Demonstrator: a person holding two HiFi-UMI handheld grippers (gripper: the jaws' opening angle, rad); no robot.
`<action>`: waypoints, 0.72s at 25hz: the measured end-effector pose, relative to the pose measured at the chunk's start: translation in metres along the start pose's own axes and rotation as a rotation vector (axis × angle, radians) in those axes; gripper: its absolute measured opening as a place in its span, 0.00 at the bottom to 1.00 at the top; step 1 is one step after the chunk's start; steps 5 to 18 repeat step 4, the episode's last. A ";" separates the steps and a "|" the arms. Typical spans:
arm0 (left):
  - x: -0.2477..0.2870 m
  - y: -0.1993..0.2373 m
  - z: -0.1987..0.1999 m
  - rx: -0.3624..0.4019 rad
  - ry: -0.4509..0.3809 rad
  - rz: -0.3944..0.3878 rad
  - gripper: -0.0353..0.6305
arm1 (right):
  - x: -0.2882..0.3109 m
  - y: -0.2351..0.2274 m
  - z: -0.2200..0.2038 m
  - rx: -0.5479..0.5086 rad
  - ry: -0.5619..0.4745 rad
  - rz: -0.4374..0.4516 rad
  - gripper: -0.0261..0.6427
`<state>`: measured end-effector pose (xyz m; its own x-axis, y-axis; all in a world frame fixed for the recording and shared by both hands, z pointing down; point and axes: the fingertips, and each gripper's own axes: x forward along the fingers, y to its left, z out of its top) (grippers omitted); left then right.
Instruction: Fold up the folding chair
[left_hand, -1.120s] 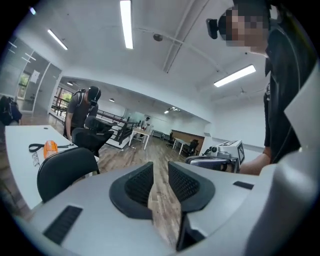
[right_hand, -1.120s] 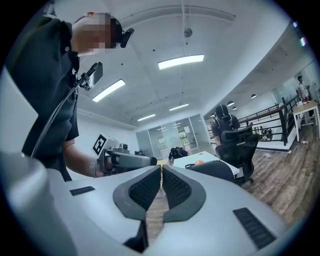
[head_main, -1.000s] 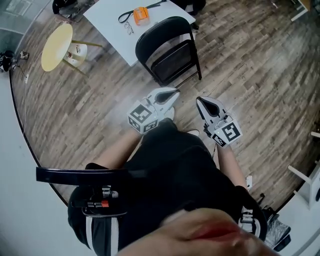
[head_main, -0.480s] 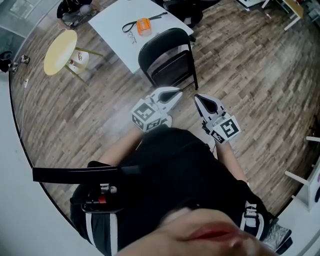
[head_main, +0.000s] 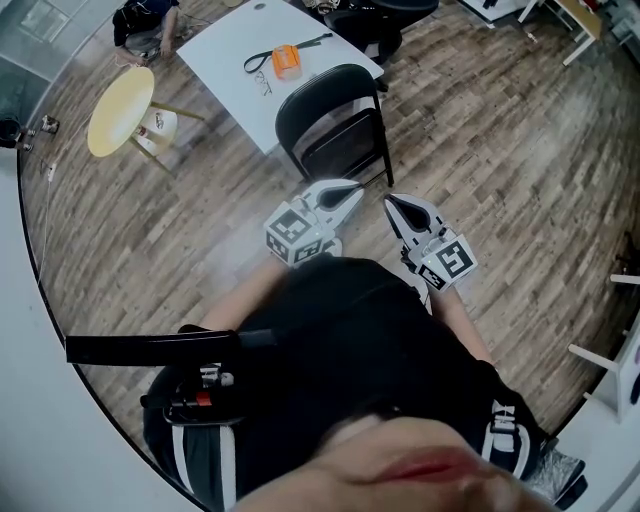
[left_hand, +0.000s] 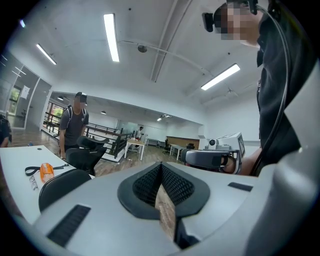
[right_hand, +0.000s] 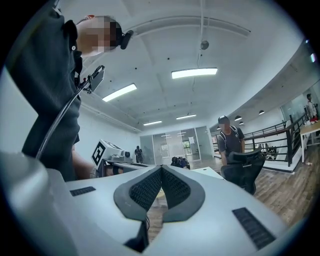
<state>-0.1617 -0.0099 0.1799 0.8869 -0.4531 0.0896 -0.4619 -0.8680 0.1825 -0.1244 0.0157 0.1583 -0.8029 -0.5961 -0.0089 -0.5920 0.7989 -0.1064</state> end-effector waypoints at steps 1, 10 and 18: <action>0.000 0.000 0.000 0.000 -0.001 0.001 0.06 | 0.000 0.000 0.001 0.001 -0.002 -0.001 0.05; -0.001 0.002 0.002 -0.001 -0.003 0.003 0.06 | 0.001 -0.002 0.002 0.000 -0.005 -0.003 0.05; -0.001 0.002 0.002 -0.001 -0.003 0.003 0.06 | 0.001 -0.002 0.002 0.000 -0.005 -0.003 0.05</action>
